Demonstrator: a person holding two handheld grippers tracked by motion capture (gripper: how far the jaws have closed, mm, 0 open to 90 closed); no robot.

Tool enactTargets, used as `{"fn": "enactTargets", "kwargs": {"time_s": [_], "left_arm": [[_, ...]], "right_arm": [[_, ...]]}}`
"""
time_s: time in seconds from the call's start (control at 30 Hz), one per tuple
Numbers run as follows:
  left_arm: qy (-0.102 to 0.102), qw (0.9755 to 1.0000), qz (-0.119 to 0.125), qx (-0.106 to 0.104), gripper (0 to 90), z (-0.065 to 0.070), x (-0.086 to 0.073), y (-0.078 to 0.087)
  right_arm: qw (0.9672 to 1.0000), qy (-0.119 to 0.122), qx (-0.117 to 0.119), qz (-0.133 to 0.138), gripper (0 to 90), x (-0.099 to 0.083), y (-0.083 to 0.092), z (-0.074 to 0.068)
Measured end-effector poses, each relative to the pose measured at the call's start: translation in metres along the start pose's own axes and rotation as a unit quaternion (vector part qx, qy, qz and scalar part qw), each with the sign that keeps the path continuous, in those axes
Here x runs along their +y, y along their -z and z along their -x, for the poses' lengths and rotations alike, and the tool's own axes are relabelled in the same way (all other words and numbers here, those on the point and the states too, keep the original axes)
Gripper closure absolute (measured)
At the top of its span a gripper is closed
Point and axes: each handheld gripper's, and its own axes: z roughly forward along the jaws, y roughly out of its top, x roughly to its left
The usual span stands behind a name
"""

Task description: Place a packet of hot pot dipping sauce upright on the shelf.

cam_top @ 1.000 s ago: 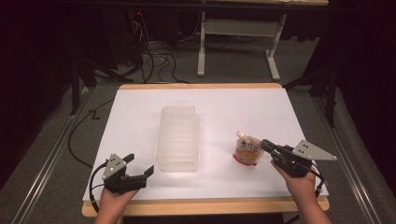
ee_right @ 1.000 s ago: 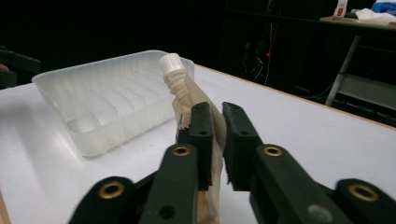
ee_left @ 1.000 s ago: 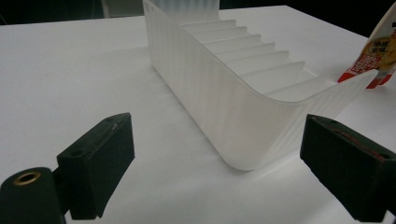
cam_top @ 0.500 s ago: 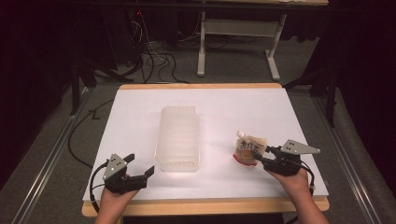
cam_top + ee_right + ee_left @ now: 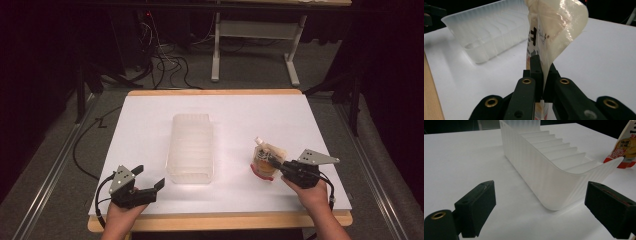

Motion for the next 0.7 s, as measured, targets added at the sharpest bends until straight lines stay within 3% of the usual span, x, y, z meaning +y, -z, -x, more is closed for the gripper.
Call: {"fn": "enactTargets", "kwargs": {"time_s": [0.13, 0.7], "left_arm": [[0.001, 1.0000, 0.000, 0.000, 10.5, 0.000, 0.000, 0.000], [-0.001, 1.0000, 0.005, -0.002, 10.6, -0.001, 0.000, 0.000]], "right_arm": [[1.0000, 0.002, 0.004, 0.008, 90.0, 0.002, 0.001, -0.001], [0.9983, 0.012, -0.019, 0.054, 90.0, 0.026, 0.005, -0.001]]}}
